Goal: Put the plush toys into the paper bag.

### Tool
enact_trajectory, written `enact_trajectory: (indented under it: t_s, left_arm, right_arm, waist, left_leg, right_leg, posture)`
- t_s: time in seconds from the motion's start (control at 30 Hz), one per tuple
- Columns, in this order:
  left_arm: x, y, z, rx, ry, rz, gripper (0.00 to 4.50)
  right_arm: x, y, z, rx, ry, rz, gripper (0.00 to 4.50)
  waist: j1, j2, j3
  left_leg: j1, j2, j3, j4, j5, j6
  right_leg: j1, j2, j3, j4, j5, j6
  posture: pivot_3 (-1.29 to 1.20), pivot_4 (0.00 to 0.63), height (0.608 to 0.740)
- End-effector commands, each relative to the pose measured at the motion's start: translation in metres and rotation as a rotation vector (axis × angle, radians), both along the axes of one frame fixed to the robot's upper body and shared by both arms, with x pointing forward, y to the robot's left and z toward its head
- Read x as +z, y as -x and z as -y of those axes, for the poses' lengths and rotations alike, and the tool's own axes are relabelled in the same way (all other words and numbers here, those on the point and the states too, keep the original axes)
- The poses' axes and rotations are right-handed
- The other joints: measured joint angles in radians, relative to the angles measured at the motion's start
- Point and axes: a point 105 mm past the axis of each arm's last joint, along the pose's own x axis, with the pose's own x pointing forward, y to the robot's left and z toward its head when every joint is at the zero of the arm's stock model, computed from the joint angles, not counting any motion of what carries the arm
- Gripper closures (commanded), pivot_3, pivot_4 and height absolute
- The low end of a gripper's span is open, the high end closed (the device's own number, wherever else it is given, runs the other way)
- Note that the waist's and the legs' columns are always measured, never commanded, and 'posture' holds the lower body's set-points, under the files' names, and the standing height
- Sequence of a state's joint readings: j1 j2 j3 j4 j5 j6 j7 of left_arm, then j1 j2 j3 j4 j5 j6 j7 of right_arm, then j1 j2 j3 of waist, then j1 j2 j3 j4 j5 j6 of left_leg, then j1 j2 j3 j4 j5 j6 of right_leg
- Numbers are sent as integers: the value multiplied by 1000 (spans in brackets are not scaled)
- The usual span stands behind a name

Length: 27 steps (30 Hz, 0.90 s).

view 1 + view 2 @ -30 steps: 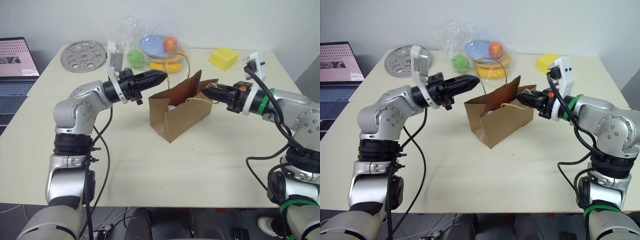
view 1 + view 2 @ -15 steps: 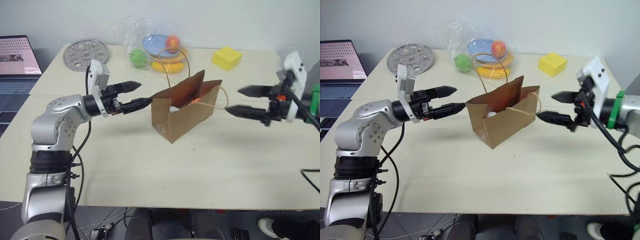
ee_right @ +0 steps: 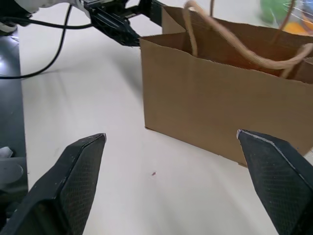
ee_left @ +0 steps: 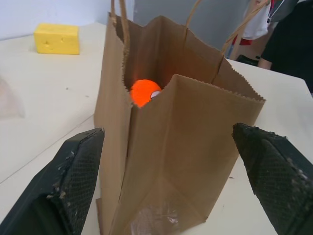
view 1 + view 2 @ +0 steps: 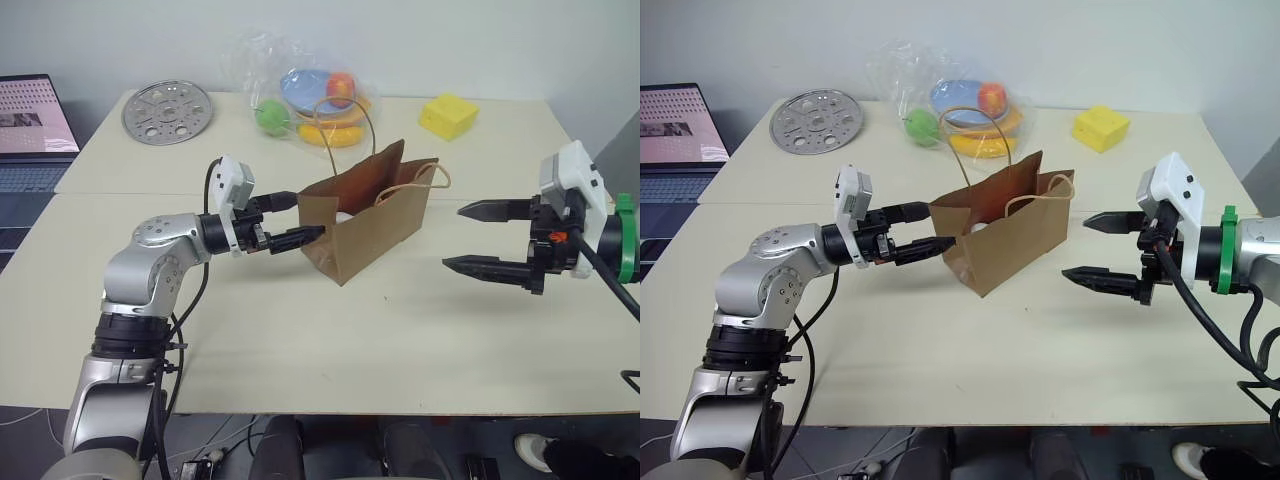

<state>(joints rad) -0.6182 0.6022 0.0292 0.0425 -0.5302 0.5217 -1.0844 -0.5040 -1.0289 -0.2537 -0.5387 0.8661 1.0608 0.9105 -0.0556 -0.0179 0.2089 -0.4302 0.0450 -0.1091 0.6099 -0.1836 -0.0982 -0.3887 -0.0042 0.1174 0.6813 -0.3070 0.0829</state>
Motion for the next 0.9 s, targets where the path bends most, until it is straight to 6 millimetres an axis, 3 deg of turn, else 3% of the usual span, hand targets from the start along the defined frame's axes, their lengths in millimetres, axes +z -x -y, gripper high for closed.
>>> enact_trajectory:
  t_s: [0.03,0.5,0.8,0.9]
  left_arm:
    - [5,11,2,-29,-56,65,26]
    - [-8,13,32,65,-50,145,26]
    - [-12,-1,45,152,64,155,26]
    - [-13,-1,51,131,78,185,583]
  right_arm:
    - [4,6,-5,20,-6,19,0]
    - [0,2,-12,33,-11,6,0]
    - [0,5,-20,54,-16,26,0]
    - [5,7,-24,72,-29,85,0]
  waist:
    - [0,0,0]
    - [6,0,0]
    - [9,0,0]
    - [10,0,0]
  left_leg:
    - [0,0,0,0,0,0]
    - [0,0,0,1,0,0]
    - [0,0,0,1,0,0]
    - [0,0,0,1,0,0]
  right_leg:
    - [0,0,0,0,0,0]
    - [0,0,0,0,0,0]
    - [1,0,0,0,0,0]
    - [1,0,0,0,0,0]
  posture:
    - [0,150,740]
    - [0,150,740]
    - [0,150,740]
    - [0,150,740]
